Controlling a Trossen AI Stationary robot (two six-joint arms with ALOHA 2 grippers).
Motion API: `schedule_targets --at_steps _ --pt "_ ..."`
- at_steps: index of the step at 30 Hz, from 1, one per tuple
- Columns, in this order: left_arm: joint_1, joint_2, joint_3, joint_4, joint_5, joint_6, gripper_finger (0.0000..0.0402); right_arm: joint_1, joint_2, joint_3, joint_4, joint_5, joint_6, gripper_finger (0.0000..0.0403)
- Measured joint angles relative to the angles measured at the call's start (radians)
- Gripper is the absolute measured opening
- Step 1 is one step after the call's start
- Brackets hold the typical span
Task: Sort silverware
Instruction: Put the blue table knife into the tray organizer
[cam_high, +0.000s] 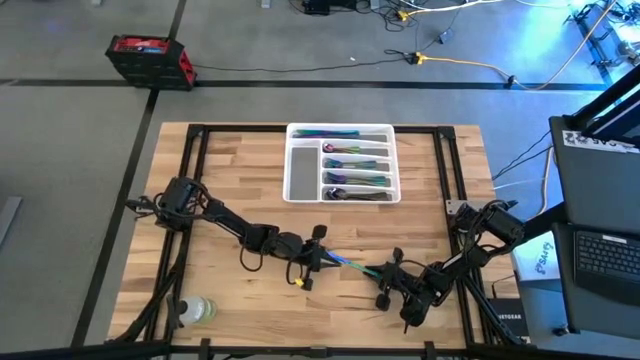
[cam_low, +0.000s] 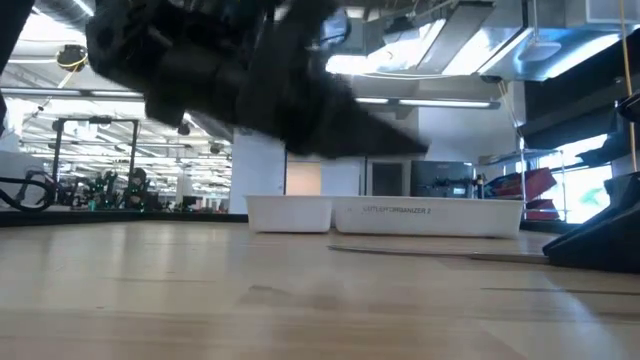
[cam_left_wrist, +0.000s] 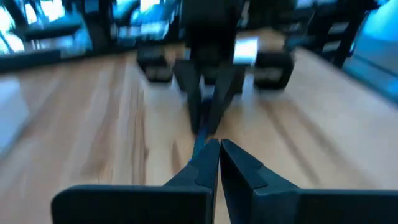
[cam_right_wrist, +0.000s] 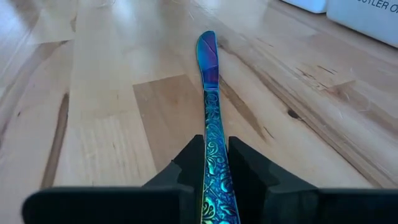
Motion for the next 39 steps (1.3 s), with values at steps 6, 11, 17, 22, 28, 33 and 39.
schedule_targets --at_steps 6,11,17,22,28,33,39 --pt "0.011 -0.036 0.014 -0.01 -0.046 0.069 0.0 -0.018 -0.053 0.003 -0.031 -0.045 -0.08 0.0039" --pt "0.027 -0.052 0.014 -0.014 -0.084 0.127 0.0 -0.059 -0.132 -0.005 -0.07 -0.08 -0.151 0.0037" --pt "0.019 -0.104 0.013 0.0 -0.172 0.144 0.0 -0.117 -0.251 -0.001 -0.122 -0.105 -0.247 0.0037" --pt "0.0 -0.168 0.013 -0.011 -0.283 0.24 0.0 -0.163 -0.355 -0.001 -0.155 -0.118 -0.368 0.0037" --pt "-0.012 -0.256 0.013 -0.014 -0.386 0.34 0.0 -0.26 -0.496 0.001 -0.235 -0.121 -0.536 0.0037" --pt "-0.003 -0.303 -0.01 -0.032 -0.371 0.313 0.0 -0.413 -0.632 0.002 -0.237 -0.161 -0.796 0.0037" --pt "0.019 -0.317 -0.13 0.109 -0.353 0.266 0.0 -0.72 -0.775 0.003 -0.24 -0.391 -1.085 0.0037"
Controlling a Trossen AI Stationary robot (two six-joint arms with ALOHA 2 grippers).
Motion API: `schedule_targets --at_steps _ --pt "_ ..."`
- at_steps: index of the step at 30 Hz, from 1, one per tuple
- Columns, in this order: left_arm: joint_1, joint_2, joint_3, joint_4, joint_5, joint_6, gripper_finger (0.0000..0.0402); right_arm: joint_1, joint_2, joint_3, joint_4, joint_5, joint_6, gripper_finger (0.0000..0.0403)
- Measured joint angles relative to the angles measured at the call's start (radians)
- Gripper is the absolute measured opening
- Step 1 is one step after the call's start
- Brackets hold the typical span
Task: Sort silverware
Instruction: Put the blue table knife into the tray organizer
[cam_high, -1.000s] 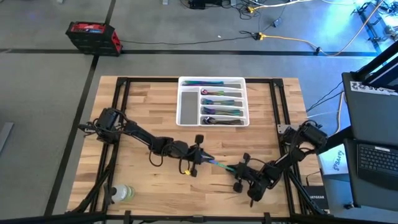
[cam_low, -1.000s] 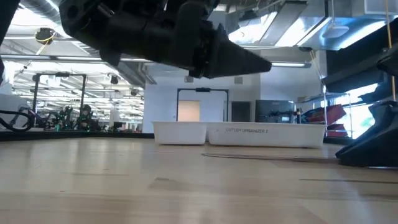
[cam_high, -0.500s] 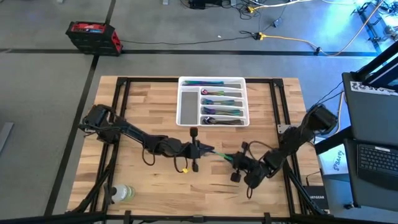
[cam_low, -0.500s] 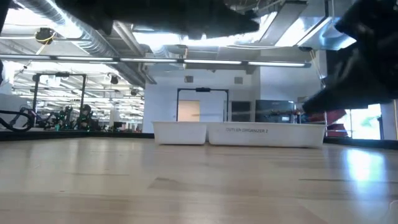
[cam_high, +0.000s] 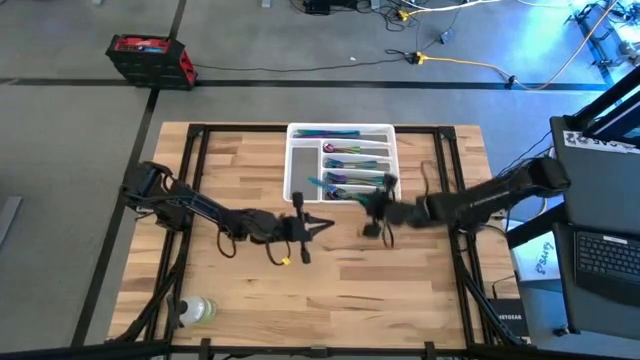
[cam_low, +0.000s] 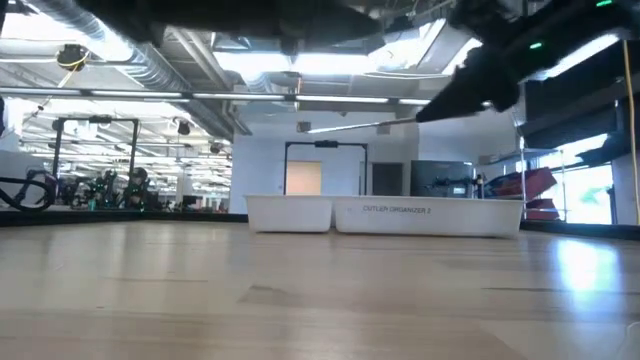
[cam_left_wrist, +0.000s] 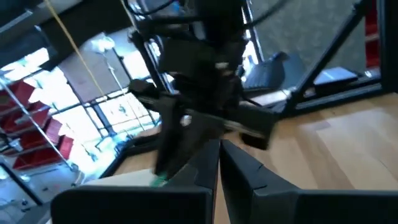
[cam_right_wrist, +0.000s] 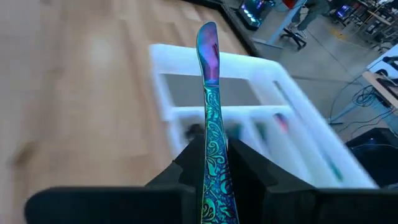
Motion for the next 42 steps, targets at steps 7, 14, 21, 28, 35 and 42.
schedule_targets --at_steps 7,14,21,28,35,42 --pt "0.028 -0.14 -0.239 0.191 0.036 -0.054 0.0 -0.438 -0.001 0.039 0.057 -0.452 -0.258 0.0037" --pt "0.217 -0.231 -0.393 0.162 0.361 -0.164 0.0 -0.735 0.123 0.201 0.025 -0.733 -0.393 0.0037" --pt "0.427 -0.238 -0.405 0.135 0.7 -0.172 0.0 -0.884 0.339 0.429 -0.163 -0.939 -0.461 0.0037" --pt "0.572 -0.238 -0.405 0.144 0.843 -0.157 0.0 -0.967 0.522 0.616 -0.265 -1.018 -0.529 0.0037" --pt "0.66 -0.238 -0.404 0.139 0.851 -0.12 0.0 -1.005 0.661 0.776 -0.39 -1.069 -0.565 0.0037" --pt "0.707 -0.238 -0.403 0.062 0.851 -0.072 0.0 -1.003 0.742 0.812 -0.386 -1.061 -0.586 0.0037"
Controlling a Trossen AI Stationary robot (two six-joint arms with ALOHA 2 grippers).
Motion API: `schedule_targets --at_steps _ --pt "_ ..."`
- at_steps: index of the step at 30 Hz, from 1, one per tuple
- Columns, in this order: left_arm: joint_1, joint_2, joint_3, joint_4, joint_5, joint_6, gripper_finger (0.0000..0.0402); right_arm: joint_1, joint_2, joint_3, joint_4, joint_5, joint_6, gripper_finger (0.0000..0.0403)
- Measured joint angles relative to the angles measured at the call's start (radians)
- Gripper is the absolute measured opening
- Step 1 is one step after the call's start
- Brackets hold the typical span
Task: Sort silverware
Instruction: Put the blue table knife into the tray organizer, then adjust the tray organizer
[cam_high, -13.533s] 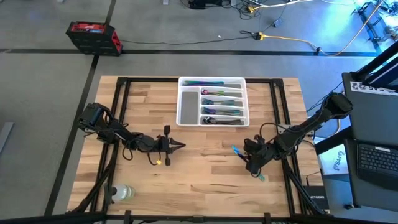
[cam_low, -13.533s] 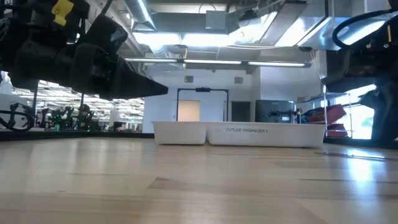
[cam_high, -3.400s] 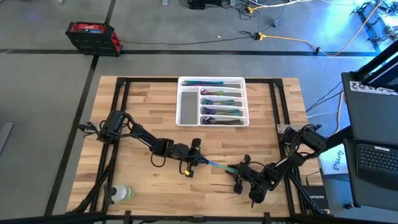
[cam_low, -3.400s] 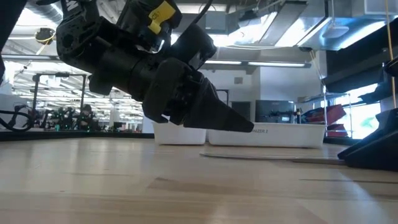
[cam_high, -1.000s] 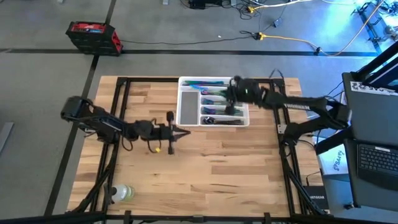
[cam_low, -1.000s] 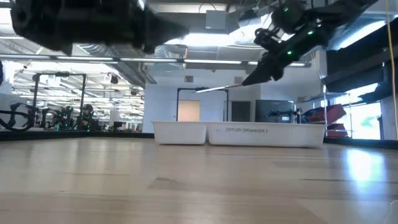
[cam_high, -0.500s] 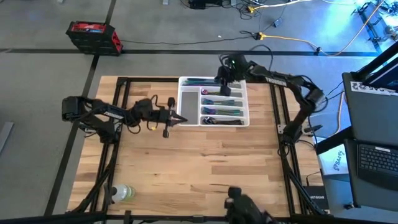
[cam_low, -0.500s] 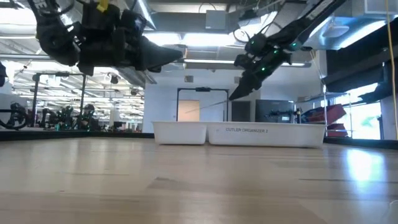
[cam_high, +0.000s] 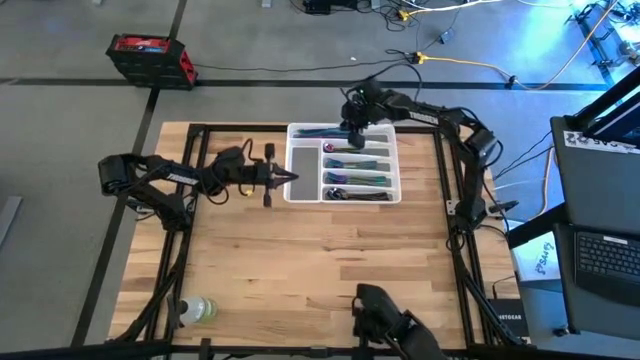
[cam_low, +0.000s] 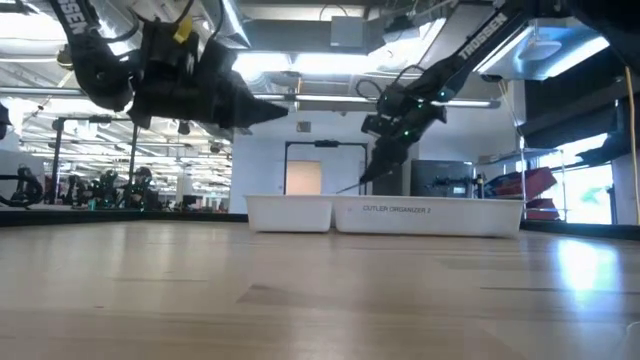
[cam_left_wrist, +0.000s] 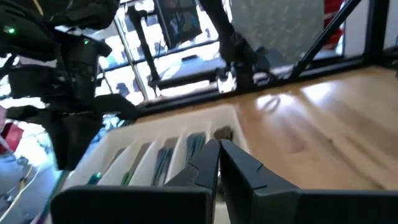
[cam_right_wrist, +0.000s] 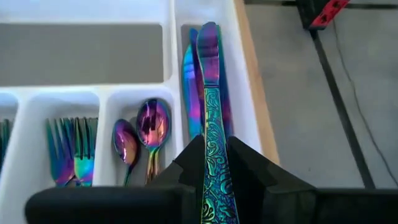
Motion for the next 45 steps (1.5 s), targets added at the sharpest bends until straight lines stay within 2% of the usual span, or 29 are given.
schedule_targets --at_steps 4,11,19,23,29,33,37,45 --pt "0.012 0.0 0.007 -0.054 -0.001 0.067 0.0 0.0 0.027 0.0 0.001 0.036 0.009 0.0041" --pt "0.016 0.008 0.091 -0.259 -0.005 0.203 0.0 0.002 0.034 0.002 0.076 0.121 0.07 0.0101" --pt "0.017 0.093 0.194 -0.398 -0.051 0.323 0.0 0.003 0.003 0.041 0.077 0.103 0.133 0.0164" --pt "0.007 0.145 0.24 -0.504 -0.051 0.387 0.0 0.011 -0.078 0.053 0.078 0.091 0.191 0.0163" --pt "-0.039 0.163 0.246 -0.627 -0.118 0.499 0.0 0.071 -0.216 0.054 -0.012 0.232 0.248 0.0148" --pt "-0.079 0.147 0.247 -0.743 -0.111 0.546 0.0 0.142 -0.285 0.054 -0.114 0.312 0.258 0.014" --pt "-0.12 0.144 0.261 -0.826 -0.111 0.53 0.0 0.216 -0.324 0.054 -0.192 0.385 0.285 0.0132" --pt "-0.203 0.105 0.284 -1.034 -0.214 0.493 0.0 0.323 -0.334 0.053 -0.31 0.397 0.373 0.0131"
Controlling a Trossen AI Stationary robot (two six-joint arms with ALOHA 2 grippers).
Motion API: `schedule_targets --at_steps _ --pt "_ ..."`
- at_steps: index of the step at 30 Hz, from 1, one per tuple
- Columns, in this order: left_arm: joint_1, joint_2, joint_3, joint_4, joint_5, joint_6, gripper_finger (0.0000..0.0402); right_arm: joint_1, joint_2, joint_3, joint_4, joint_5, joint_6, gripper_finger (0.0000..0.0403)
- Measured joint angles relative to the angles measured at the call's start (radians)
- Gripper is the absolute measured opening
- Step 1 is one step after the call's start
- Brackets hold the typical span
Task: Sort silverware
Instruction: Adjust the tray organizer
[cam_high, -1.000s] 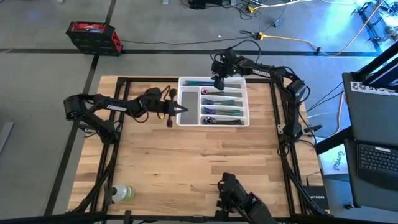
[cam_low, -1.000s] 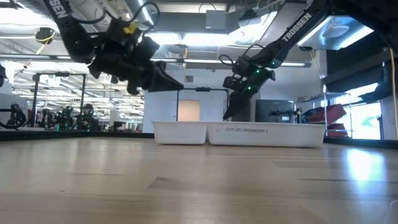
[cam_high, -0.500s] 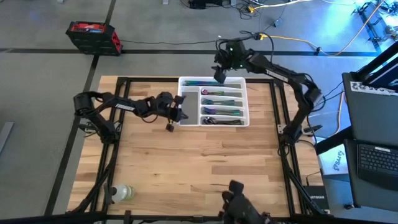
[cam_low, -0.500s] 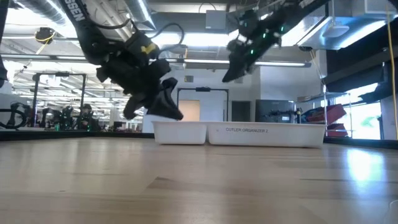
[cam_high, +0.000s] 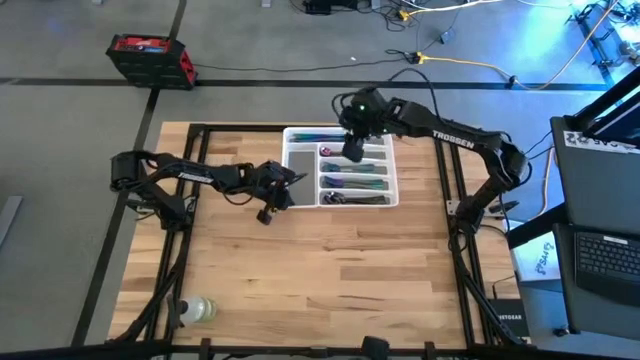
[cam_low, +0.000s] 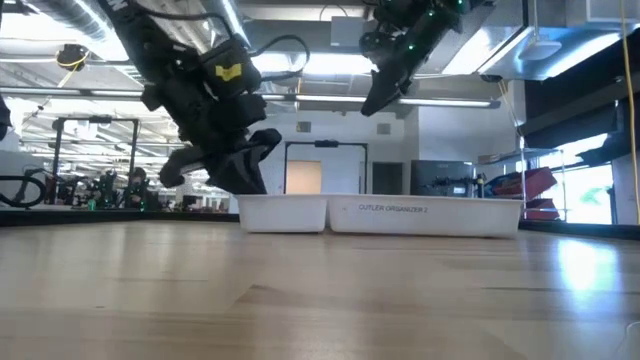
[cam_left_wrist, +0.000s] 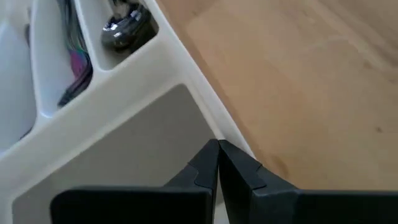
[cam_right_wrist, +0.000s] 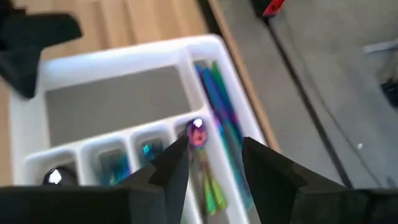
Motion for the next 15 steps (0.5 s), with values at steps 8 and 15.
schedule_targets --at_steps 8,15 --pt "-0.036 -0.078 -0.004 -0.199 0.007 -0.179 0.0 0.098 0.0 0.0 -0.074 0.053 0.014 0.013" --pt "-0.129 -0.123 -0.01 -0.263 -0.006 -0.412 0.0 0.183 -0.022 0.0 -0.101 0.068 0.014 0.013"
